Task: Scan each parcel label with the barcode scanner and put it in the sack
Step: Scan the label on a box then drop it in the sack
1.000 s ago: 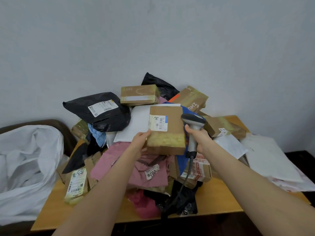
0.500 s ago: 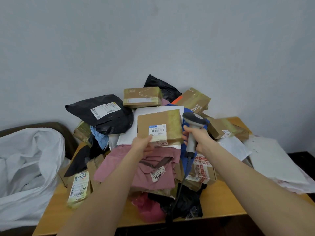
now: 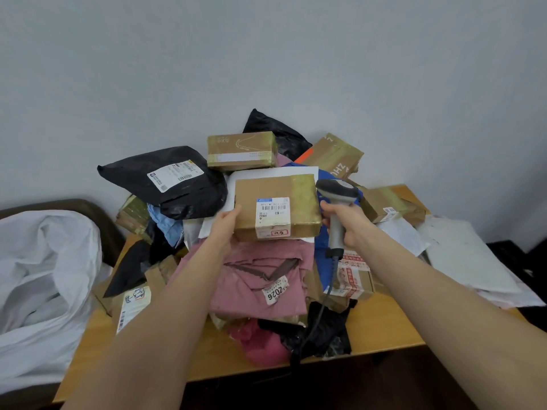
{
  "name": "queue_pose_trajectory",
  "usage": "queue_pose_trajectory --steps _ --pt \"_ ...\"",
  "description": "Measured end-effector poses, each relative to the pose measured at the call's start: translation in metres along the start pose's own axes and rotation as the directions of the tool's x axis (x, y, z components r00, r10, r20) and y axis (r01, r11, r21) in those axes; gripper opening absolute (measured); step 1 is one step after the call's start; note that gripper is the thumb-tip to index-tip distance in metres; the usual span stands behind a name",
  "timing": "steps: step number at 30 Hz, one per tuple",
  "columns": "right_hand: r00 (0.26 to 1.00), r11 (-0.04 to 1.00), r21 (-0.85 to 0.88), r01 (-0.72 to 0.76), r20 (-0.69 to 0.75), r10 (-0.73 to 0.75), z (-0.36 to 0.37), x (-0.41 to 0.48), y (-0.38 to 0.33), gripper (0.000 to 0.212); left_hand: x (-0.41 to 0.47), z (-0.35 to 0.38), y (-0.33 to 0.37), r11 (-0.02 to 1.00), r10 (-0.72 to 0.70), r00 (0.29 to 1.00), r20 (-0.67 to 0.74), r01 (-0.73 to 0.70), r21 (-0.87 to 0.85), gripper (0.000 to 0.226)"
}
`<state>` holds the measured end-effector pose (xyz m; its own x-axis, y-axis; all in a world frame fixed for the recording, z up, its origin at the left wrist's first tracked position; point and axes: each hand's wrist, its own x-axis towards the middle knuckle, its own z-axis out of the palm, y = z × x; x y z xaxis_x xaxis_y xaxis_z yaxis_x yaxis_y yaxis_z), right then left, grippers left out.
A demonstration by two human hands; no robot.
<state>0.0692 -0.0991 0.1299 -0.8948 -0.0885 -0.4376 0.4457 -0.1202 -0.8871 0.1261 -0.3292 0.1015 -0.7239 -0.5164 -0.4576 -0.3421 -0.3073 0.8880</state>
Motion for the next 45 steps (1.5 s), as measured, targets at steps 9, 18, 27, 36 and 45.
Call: queue_pose_trajectory --steps 9,18,27,36,45 --pt "0.996 1.0 -0.003 0.025 0.084 -0.024 -0.016 -0.033 -0.004 0.025 -0.052 -0.024 0.002 0.998 -0.054 0.994 0.098 0.056 -0.022 0.022" --pt "0.987 0.999 -0.037 0.02 0.163 -0.014 -0.044 -0.085 0.024 0.03 -0.122 -0.039 -0.024 0.999 0.024 0.997 0.069 -0.021 -0.039 0.007" --pt "0.965 0.995 -0.019 0.093 0.248 -0.086 -0.051 -0.162 0.051 0.011 -0.167 -0.057 -0.057 0.986 0.086 0.996 -0.014 -0.088 -0.139 0.021" --pt "0.952 0.986 -0.113 0.119 0.296 -0.081 -0.035 -0.221 0.099 0.012 -0.167 -0.086 -0.07 0.969 0.107 0.993 -0.049 -0.115 -0.219 0.041" --pt "0.962 0.975 -0.147 0.164 0.244 -0.125 0.017 -0.251 0.122 0.024 -0.139 -0.136 -0.074 0.971 0.123 0.992 -0.032 -0.127 -0.203 0.051"
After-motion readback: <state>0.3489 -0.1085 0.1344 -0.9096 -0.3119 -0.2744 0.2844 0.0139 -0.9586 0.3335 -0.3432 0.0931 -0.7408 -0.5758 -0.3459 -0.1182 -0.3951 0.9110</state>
